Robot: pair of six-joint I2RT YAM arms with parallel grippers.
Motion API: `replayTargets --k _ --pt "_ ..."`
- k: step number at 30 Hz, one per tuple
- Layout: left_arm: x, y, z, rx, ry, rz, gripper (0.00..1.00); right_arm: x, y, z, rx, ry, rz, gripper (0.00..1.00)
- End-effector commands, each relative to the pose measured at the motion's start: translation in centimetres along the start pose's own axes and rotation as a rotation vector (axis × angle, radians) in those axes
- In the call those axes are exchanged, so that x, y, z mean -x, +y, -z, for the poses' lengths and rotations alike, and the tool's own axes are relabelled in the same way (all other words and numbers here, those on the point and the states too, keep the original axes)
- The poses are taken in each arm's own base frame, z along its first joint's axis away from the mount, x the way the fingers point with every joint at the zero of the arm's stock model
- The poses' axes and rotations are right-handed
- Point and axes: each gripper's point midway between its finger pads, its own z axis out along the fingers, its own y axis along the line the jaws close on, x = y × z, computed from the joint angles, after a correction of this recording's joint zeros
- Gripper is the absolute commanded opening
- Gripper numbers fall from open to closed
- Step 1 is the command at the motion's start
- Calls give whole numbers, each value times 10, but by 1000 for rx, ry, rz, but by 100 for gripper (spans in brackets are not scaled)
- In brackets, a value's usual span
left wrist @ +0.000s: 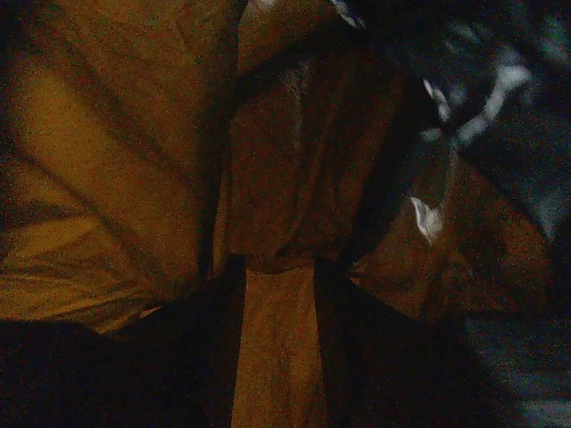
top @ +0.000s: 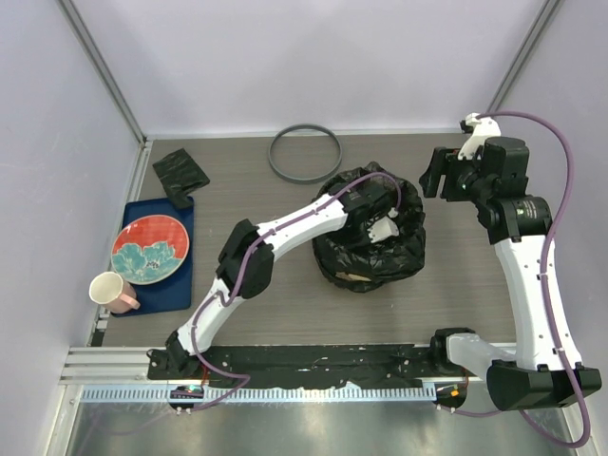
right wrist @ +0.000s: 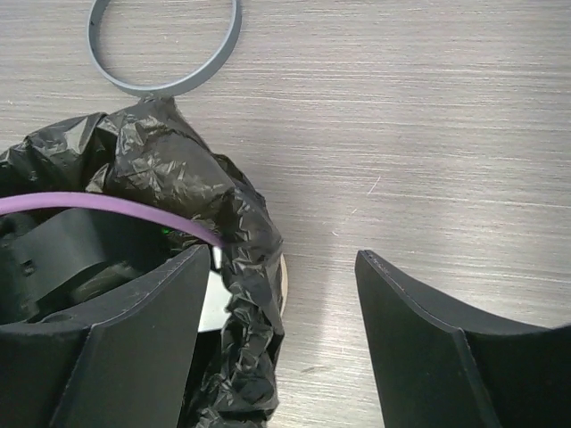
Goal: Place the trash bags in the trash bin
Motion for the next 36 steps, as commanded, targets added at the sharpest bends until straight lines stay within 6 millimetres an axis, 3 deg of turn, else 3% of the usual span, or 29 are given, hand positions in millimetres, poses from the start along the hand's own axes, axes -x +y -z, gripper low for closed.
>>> replayTargets --k 1,2,7,14,28,36 --pt "-25 -6 -25 -44 146 -41 40 7 3 12 9 -38 -2 73" --pt "-32 -8 -34 -59 181 -39 39 6 3 11 15 -33 2 73" --pt "-49 -19 -38 -121 239 -53 48 1 10 11 57 -12 16 72" --pt "-50 -21 -33 -148 234 -68 50 -9 18 10 105 14 9 69" --pt "-25 2 -1 -40 143 -93 48 -11 20 9 123 22 26 67" --pt "-4 17 49 68 24 -101 60 -9 22 7 136 10 32 66"
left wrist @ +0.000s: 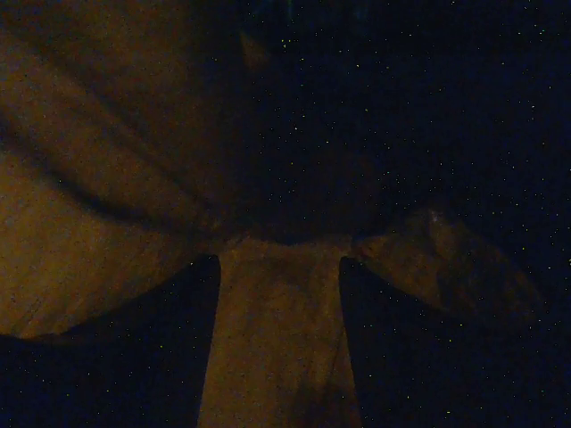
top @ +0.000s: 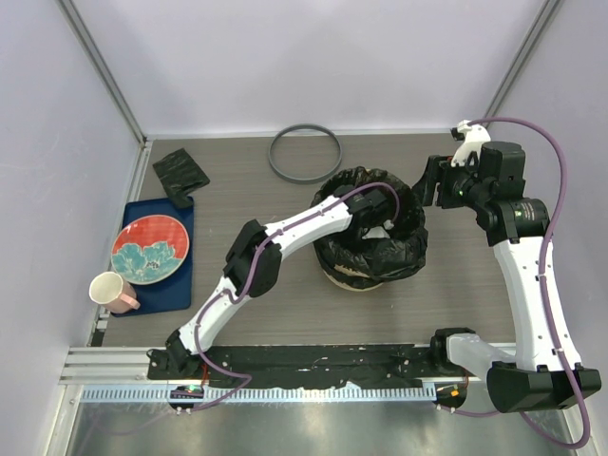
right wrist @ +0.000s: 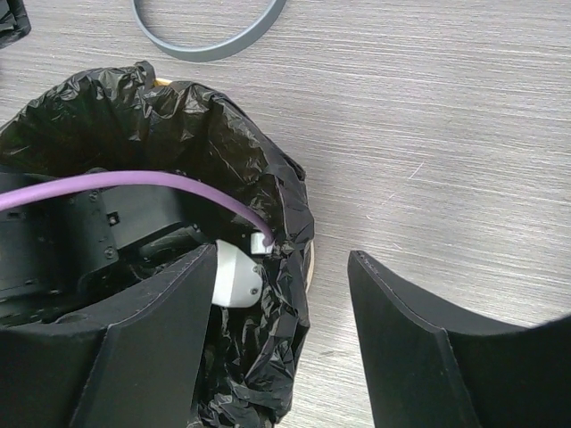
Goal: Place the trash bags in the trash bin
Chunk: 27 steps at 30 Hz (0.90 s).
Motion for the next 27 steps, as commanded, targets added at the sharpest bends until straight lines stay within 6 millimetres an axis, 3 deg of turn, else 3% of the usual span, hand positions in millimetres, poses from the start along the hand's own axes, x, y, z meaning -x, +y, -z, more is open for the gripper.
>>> replayTargets --k 1,8,14,18,20,21,22,27 --pt "18 19 81 137 -180 -3 61 11 3 3 20 -48 30 66" --pt "40 19 156 207 -418 -17 62 11 8 -5 67 -47 66 63" --pt "40 8 220 192 -632 -19 61 -1 16 -18 153 5 106 61" --pt "46 37 265 216 -847 34 55 -9 14 -29 168 38 121 61" --pt "41 62 277 221 -916 83 50 -10 15 -33 179 47 124 62" --pt "45 59 282 153 -973 62 49 -10 15 -34 180 50 123 62" --pt "42 78 292 154 -1030 84 47 -9 15 -35 184 51 124 62" --pt "53 90 299 42 -1180 -22 46 -12 14 -44 188 76 108 62"
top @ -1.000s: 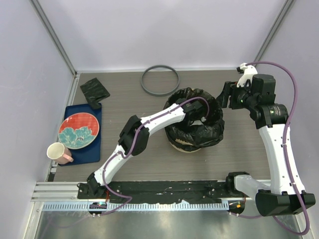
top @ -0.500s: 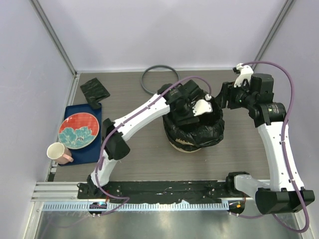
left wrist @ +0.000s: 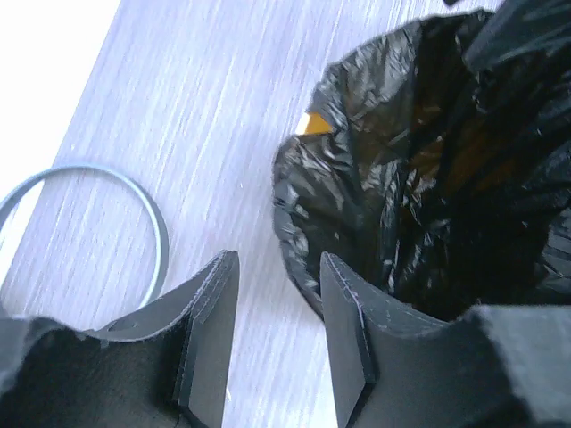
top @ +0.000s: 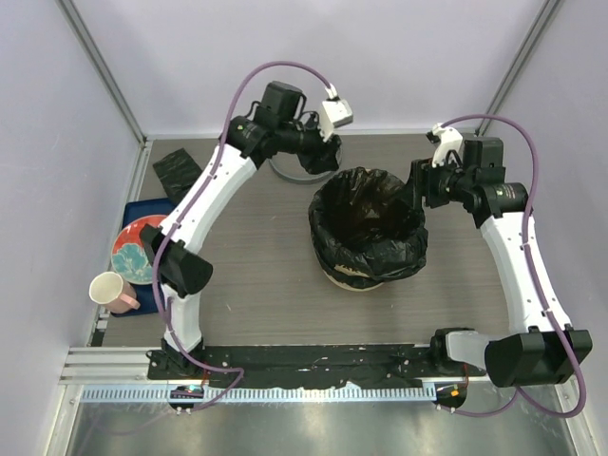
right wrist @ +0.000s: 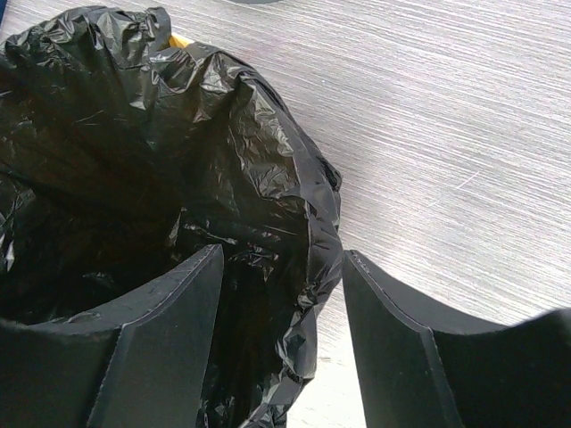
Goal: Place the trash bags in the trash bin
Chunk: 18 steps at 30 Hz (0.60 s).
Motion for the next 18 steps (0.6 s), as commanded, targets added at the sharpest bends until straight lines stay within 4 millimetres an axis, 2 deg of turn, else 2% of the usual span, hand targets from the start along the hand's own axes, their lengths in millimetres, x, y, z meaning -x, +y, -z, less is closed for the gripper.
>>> replayTargets --k 1,4,7,14,18 --pt "38 -9 -11 -183 -216 -73 48 14 1 -1 17 -40 25 62" --pt "36 -11 -22 -231 -236 -112 55 13 -1 -5 18 -29 21 62" --pt "33 -9 -33 -248 -247 -137 59 9 -2 -9 19 -15 16 61" --pt "28 -3 -56 -242 -258 -200 60 8 -6 -17 15 -4 8 60" --pt "19 -7 -72 -222 -227 -282 65 8 -7 -21 24 7 5 59"
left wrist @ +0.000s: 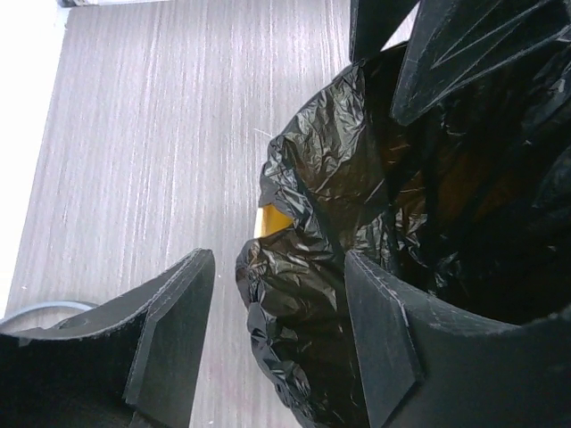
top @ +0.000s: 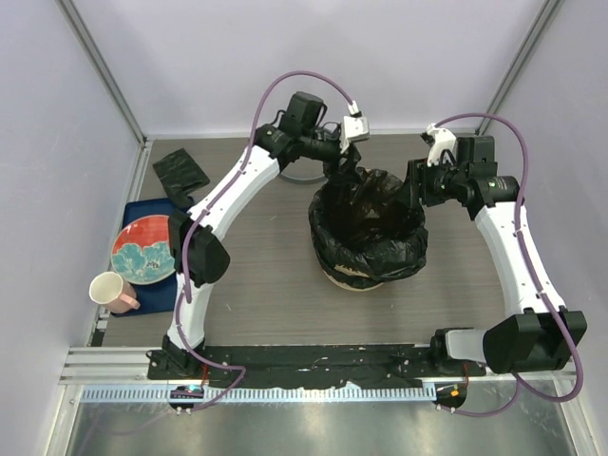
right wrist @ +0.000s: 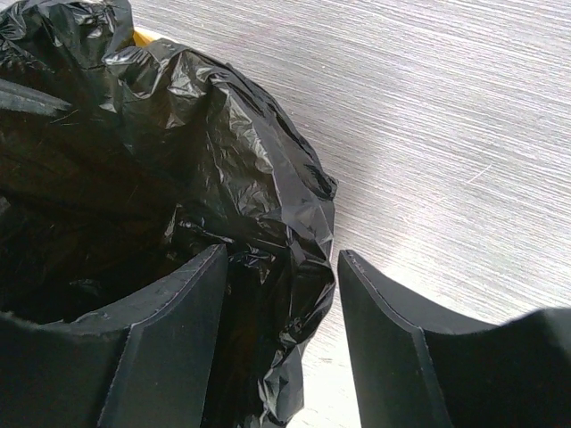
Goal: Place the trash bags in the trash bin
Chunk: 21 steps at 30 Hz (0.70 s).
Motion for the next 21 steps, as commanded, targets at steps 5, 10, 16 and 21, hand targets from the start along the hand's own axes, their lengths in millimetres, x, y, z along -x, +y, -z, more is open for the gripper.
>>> replayTargets --k 5,10,16,21 --pt "16 14 -16 84 -31 -200 55 19 -2 -5 17 -43 33 57" --pt "13 19 -16 105 -29 -177 29 18 -1 -7 25 -36 39 53" --pt "42 18 0 49 -194 -48 16 15 -3 -8 23 -27 57 46" --pt "43 23 6 22 -251 119 12 15 -3 -8 24 -28 73 45"
